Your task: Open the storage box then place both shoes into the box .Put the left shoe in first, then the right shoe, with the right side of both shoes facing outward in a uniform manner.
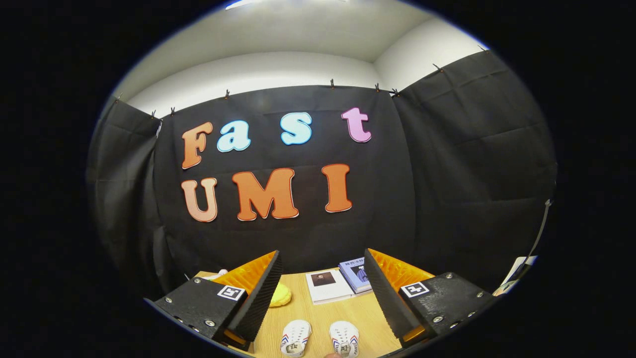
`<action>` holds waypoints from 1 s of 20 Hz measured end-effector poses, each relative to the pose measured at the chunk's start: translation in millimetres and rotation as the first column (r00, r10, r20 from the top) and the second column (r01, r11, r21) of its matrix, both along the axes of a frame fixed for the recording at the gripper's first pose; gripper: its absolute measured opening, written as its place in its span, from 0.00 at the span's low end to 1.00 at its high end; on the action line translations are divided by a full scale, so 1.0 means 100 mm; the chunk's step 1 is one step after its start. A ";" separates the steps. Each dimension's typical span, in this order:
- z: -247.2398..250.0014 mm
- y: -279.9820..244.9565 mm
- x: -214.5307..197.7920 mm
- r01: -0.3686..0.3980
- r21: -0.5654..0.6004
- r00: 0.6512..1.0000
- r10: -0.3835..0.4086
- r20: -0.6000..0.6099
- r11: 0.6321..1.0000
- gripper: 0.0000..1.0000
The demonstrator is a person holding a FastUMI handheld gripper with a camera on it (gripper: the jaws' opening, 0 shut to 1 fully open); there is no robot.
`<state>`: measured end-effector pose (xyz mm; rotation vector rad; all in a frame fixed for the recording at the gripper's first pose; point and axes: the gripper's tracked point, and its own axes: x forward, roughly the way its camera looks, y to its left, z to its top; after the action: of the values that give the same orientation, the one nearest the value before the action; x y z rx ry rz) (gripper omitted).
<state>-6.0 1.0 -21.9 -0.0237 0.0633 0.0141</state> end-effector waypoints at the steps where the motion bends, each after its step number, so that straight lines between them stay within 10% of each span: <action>1: -0.01 -0.01 0.01 -0.001 -0.005 1.000 0.001 -0.005 1.000 0.98; 12: -0.68 0.47 0.09 -0.156 0.201 0.966 0.192 -0.175 0.967 0.98; 20: -1.72 1.12 0.08 -0.211 0.561 0.803 0.469 -0.368 0.801 0.98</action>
<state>2.2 113.3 -193.5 0.4954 0.5735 0.4199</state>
